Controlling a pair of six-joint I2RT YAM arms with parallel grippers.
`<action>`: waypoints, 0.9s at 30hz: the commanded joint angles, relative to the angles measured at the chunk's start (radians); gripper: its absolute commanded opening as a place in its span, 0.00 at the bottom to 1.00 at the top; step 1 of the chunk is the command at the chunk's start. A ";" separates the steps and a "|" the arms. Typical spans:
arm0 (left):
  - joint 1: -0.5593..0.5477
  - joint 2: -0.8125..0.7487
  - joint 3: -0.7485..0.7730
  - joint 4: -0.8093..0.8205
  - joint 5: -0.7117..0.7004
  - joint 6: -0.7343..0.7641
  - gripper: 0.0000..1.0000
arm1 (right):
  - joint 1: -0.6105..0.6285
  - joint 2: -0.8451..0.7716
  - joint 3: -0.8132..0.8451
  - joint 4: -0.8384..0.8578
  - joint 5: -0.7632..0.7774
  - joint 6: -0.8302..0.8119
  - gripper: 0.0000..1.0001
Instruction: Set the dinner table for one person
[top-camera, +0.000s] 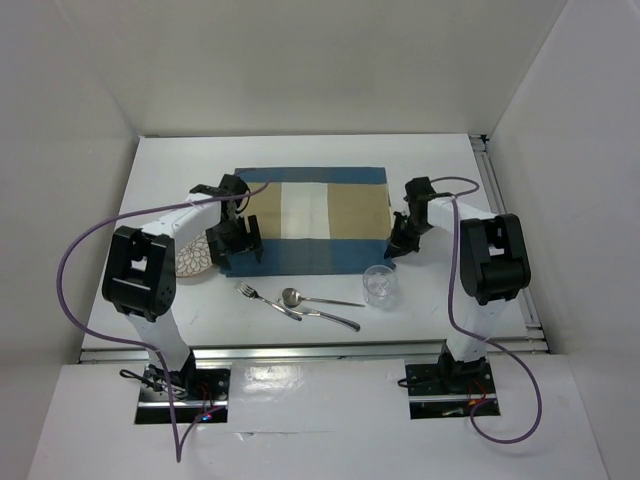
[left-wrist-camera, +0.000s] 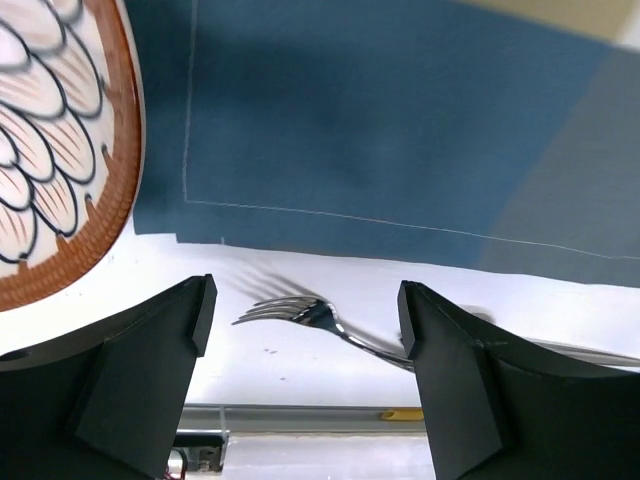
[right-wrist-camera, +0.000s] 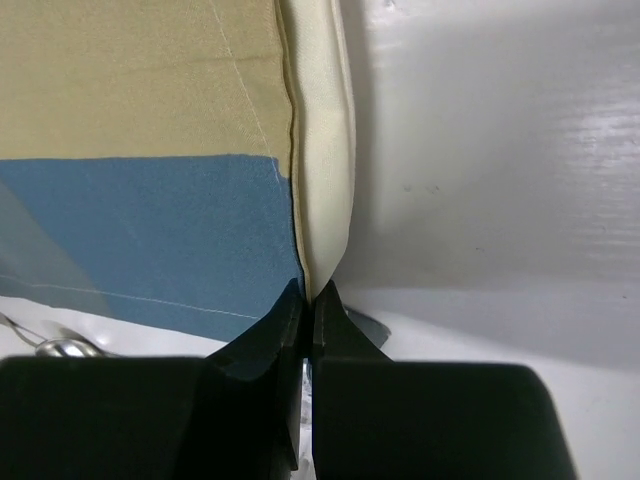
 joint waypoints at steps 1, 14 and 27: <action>0.005 -0.038 -0.031 0.040 0.014 -0.037 0.92 | -0.004 -0.072 -0.022 0.010 0.039 0.008 0.00; 0.005 0.079 0.035 0.097 0.026 -0.018 0.88 | -0.004 -0.092 -0.098 0.001 0.111 -0.024 0.00; 0.005 0.098 -0.084 0.128 0.008 -0.048 0.86 | -0.004 -0.102 -0.128 -0.008 0.132 -0.033 0.00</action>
